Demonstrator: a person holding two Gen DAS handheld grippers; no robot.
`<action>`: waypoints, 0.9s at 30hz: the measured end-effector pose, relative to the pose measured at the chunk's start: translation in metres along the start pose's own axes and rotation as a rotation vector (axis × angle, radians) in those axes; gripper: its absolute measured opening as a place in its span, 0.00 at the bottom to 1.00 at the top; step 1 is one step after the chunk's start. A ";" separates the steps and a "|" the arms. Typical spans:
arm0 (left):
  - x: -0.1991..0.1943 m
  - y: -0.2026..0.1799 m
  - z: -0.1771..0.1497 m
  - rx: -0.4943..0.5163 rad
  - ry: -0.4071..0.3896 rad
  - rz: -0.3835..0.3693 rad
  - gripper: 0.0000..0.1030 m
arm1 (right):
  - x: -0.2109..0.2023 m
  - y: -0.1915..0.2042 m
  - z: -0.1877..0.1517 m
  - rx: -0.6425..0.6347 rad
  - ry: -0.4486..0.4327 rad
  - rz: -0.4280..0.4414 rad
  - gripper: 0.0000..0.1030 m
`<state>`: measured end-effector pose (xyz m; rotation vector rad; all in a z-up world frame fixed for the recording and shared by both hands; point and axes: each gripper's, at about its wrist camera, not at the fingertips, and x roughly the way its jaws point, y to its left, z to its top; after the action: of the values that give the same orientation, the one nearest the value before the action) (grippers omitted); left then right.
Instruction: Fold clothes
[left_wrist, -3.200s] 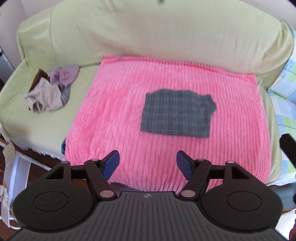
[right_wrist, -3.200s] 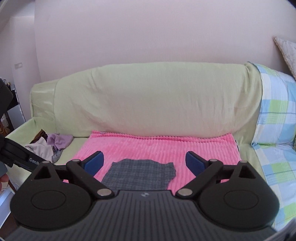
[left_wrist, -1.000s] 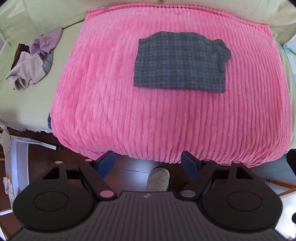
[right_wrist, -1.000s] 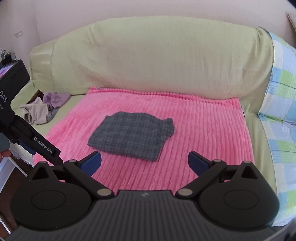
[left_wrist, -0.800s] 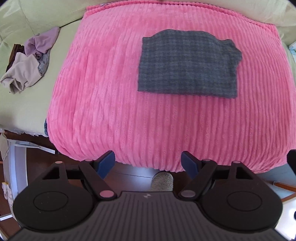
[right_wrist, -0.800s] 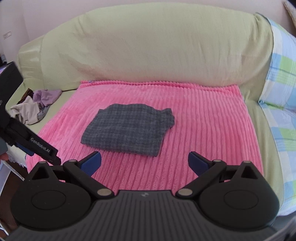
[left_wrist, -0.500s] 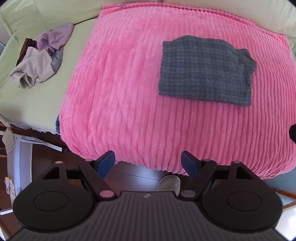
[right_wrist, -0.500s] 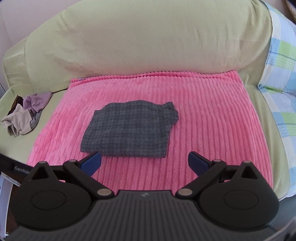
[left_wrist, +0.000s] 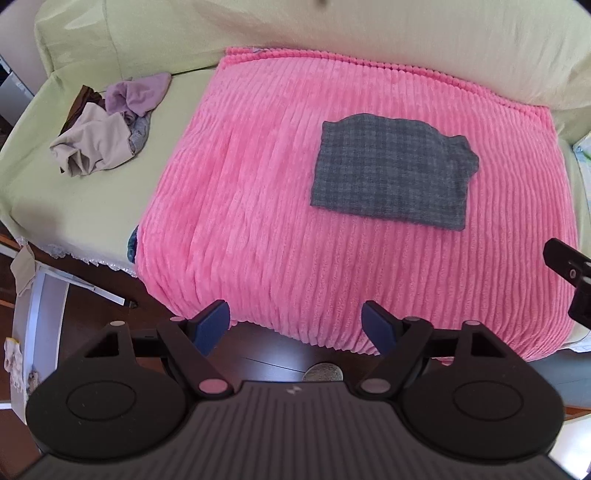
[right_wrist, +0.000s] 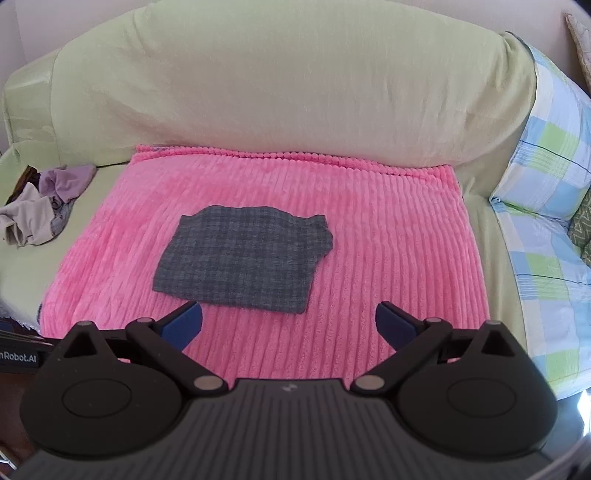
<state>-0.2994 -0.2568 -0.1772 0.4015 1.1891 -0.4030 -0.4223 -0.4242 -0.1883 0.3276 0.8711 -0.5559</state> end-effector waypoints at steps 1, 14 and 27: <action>-0.005 0.000 -0.002 -0.003 -0.009 0.000 0.78 | -0.004 0.000 0.000 -0.001 -0.005 0.005 0.96; -0.052 0.009 0.010 0.032 -0.122 0.004 0.78 | -0.047 -0.008 0.015 0.015 -0.065 0.017 0.98; -0.064 0.028 0.054 0.155 -0.197 0.025 0.78 | -0.035 0.022 0.042 0.082 -0.099 0.009 0.98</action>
<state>-0.2617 -0.2539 -0.0973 0.4985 0.9636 -0.5027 -0.4013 -0.4151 -0.1338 0.3760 0.7525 -0.5956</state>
